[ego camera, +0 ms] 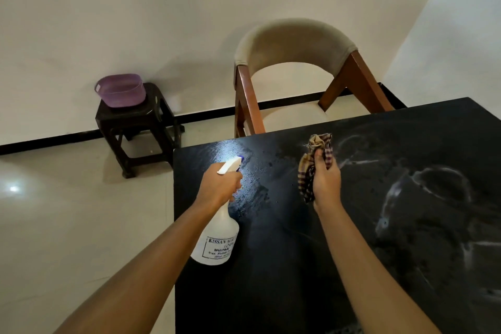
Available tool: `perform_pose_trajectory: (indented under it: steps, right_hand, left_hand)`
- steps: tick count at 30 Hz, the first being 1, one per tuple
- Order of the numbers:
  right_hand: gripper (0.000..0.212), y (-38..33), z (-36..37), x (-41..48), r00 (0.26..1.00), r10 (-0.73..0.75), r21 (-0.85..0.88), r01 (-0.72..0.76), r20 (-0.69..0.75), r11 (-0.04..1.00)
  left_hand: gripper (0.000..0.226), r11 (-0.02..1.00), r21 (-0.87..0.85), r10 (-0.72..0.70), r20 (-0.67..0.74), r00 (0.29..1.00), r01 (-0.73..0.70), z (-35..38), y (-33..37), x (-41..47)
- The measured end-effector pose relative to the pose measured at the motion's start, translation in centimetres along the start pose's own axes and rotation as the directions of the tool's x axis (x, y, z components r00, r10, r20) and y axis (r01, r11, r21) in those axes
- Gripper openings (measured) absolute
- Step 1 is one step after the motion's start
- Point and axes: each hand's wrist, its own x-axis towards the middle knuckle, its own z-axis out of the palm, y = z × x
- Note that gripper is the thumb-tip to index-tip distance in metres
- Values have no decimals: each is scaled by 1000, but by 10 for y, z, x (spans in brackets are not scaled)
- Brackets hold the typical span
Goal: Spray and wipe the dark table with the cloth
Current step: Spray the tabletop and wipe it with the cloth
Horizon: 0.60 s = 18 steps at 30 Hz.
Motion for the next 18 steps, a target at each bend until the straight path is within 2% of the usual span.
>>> perform_pose_trajectory:
  steps: [4,8,9,10,12,13,14,15,16,18]
  right_hand:
    - [40,10,18,10,985,-167,-326,173,47,929]
    - [33,36,54,12,897,-350,-530,443,272,724]
    - [35,46,66,13,854,-350,-581,520,386,627]
    - [42,57,78,13,793,-313,-630,607,523,485]
    - [59,76,100,14,643,-161,-619,765,748,178]
    - [63,80,109,18,580,-113,-573,814,806,93]
    - [65,82,116,27,544,-90,-541,839,834,53]
    - [66,81,121,39,530,-96,-530,848,843,26]
    - [68,78,123,53,545,-121,-548,836,829,13]
    - [70,70,124,85,667,-181,-670,740,722,57]
  left_hand:
    - [21,983,-107,143,-55,988,-148,-13,-1,-3]
    - [34,931,-164,301,-166,939,-327,-23,-2,-6]
    - [35,918,-135,347,-181,920,-372,-23,-4,-7]
    - [37,906,-96,389,-191,901,-412,-23,-8,-7]
    - [40,880,-11,463,-203,863,-474,-23,-20,-2]
    - [43,867,30,492,-215,844,-498,-24,-26,2]
    - [45,855,56,513,-229,827,-515,-26,-31,6]
    - [45,845,57,528,-236,816,-531,-26,-34,8]
    - [44,834,30,541,-238,807,-551,-26,-35,7]
    - [43,812,-59,553,-242,797,-581,-23,-36,5]
